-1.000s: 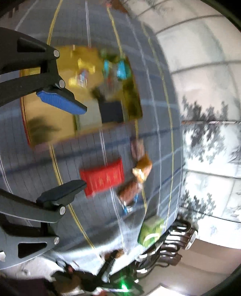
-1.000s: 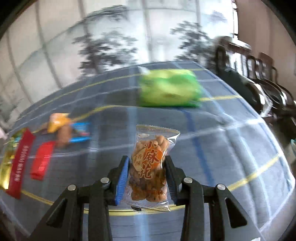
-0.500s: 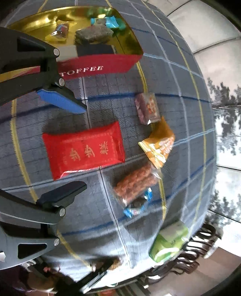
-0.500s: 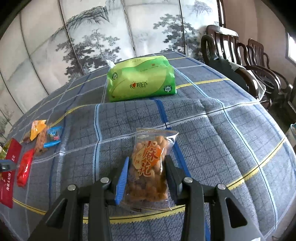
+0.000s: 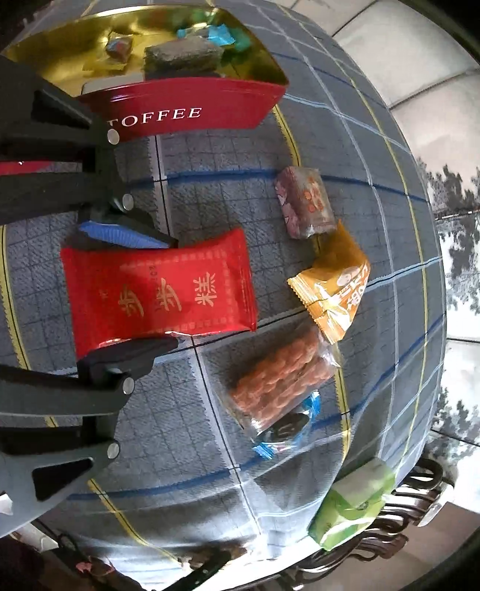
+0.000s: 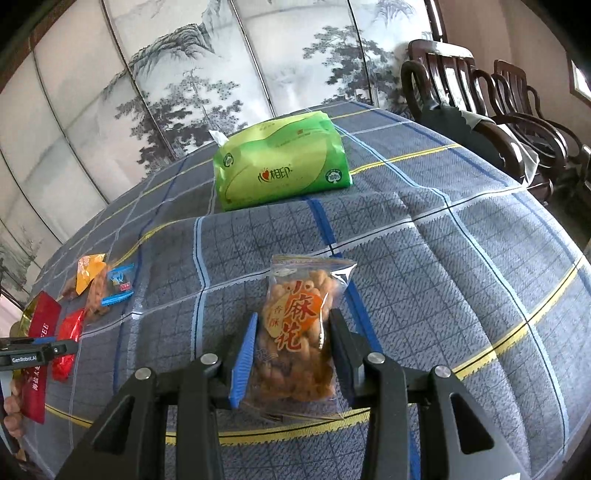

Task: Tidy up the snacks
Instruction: 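Grasp the red packet with the left gripper while right holds the snack bag, then carry the red packet into the gold tray with the left gripper and release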

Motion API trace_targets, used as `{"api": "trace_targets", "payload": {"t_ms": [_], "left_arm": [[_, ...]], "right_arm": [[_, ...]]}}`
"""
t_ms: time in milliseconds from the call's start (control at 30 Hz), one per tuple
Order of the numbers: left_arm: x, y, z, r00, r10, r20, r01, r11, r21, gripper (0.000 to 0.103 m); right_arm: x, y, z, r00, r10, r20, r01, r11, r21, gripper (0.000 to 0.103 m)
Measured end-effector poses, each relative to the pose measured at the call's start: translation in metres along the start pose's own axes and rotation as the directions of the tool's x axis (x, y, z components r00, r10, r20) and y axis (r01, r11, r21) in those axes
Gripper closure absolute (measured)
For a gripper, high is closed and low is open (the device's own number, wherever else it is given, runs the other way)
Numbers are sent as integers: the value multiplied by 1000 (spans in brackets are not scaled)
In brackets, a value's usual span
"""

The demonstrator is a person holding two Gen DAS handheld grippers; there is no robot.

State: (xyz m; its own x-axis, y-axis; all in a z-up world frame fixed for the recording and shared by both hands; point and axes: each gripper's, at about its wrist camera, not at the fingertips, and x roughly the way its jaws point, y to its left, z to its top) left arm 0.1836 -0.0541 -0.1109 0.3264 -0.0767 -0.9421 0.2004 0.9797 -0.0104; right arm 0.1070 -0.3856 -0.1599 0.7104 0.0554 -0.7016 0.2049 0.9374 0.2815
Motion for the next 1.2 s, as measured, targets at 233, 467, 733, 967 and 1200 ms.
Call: {"api": "trace_targets", "payload": {"t_ms": [233, 467, 733, 967, 1200], "left_arm": [[-20, -5, -19, 998, -39, 38, 40, 999, -20, 63], [-58, -5, -43, 992, -44, 118, 47, 999, -22, 63], [-92, 12, -62, 982, -28, 188, 36, 999, -35, 63], [-112, 41, -73, 972, -3, 234, 24, 996, -88, 63], [-117, 73, -83, 967, 40, 252, -3, 989, -147, 63]], "right_arm": [[0, -1, -1, 1000, -6, -1, 6, 1000, -4, 64], [0, 4, -1, 999, -38, -5, 38, 999, -31, 64], [1, 9, -1, 998, -66, -8, 65, 996, -54, 64], [1, 14, -1, 996, -90, -10, 89, 993, -73, 64], [2, 16, -2, 994, -105, -10, 103, 991, -83, 64]]}}
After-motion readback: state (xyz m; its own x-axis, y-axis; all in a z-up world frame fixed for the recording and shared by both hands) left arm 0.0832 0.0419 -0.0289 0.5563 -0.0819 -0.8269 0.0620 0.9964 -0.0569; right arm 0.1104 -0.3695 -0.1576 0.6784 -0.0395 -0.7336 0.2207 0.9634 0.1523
